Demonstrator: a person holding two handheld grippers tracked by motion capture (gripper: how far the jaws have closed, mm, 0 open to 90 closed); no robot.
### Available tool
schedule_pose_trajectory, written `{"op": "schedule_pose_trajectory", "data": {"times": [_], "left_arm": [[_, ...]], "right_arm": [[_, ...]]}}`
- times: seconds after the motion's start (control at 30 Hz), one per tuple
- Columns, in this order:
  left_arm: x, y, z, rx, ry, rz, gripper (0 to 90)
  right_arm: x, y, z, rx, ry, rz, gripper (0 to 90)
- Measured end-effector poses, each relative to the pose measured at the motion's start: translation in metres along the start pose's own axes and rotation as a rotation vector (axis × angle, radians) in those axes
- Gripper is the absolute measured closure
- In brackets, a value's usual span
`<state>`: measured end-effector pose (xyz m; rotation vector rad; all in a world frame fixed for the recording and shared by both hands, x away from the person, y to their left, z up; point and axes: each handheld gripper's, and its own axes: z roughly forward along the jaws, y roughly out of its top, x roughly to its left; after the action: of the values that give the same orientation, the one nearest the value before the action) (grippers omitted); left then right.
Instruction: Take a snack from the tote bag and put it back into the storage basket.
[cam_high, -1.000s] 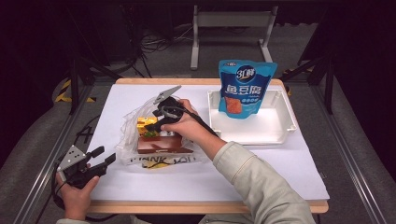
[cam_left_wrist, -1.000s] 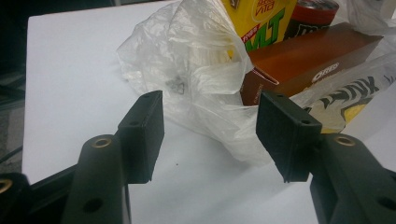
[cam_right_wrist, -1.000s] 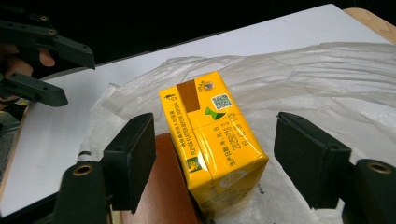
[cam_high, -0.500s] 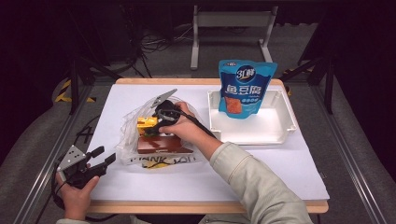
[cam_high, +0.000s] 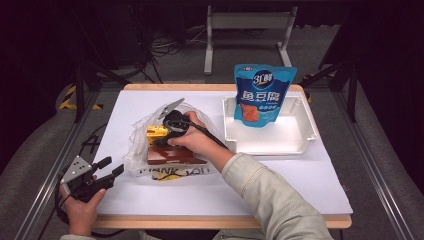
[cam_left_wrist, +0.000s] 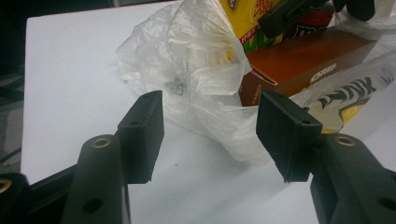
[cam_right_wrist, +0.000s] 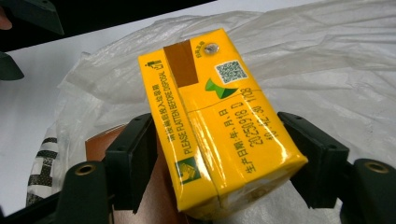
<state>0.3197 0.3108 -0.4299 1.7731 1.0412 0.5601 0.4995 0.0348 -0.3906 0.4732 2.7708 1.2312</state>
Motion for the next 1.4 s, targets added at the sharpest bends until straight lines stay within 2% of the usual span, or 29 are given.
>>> {"op": "schedule_pose_trajectory", "data": {"times": [0.4, 0.57, 0.8, 1.1, 1.27, 1.4], "left_arm": [[-0.0004, 0.0000, 0.0006, 0.002, 0.000, 0.000, 41.9], [0.0000, -0.0001, -0.0003, -0.002, 0.002, -0.003, 41.9], [-0.0001, -0.0001, -0.0003, 0.000, 0.002, -0.001, 41.9], [-0.0001, -0.0001, -0.0001, 0.000, 0.002, -0.002, 41.9], [0.0004, -0.0001, -0.0005, -0.001, 0.002, 0.001, 41.9], [0.0006, -0.0002, -0.0004, 0.000, 0.002, 0.002, 41.9]], "right_arm": [[0.0014, 0.0019, 0.0044, 0.022, -0.009, -0.012, 37.0], [0.0035, 0.0033, 0.0047, 0.027, -0.026, -0.043, 40.5], [0.0041, 0.0043, 0.0031, 0.050, -0.024, -0.079, 48.8], [0.0063, 0.0051, 0.0022, 0.060, -0.028, -0.095, 53.4], [0.0084, 0.0066, 0.0016, 0.051, -0.040, -0.112, 53.9], [0.0077, 0.0087, -0.0022, 0.034, -0.048, -0.107, 54.0]]}}
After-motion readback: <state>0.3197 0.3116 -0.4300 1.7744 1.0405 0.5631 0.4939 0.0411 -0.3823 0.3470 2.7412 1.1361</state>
